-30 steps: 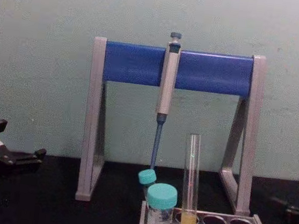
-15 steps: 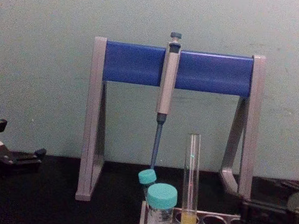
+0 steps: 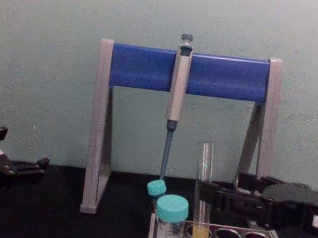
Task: Pick up the test tube from the test tube rack, shake it, then place it back into the test tube rack.
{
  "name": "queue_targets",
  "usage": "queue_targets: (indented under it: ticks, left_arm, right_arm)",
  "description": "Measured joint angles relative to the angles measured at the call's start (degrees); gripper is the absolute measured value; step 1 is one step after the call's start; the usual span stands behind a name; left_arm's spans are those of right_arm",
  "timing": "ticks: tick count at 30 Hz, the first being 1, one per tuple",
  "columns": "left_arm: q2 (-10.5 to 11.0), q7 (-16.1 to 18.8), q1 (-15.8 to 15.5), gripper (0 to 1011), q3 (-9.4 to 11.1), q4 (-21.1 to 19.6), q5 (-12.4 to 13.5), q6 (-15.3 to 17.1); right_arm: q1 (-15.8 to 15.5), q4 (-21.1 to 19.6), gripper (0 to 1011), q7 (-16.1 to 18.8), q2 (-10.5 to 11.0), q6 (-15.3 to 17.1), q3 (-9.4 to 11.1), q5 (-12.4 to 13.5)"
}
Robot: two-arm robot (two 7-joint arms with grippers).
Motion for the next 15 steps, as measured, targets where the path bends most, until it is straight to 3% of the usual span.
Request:
queue_targets:
  ticks: [7, 15]
  left_arm:
    - [0.0, 0.0, 0.0, 1001, 0.0, 0.0, 0.0, 0.0]
    - [0.0, 0.0, 0.0, 1001, 0.0, 0.0, 0.0, 0.0]
  right_arm:
    - [3.4, 3.5, 1000, -0.6, -2.5, 0.4, -1.8, -1.6]
    - [5.3, 6.0, 1000, -1.0, -4.3, 0.7, -2.8, -2.9]
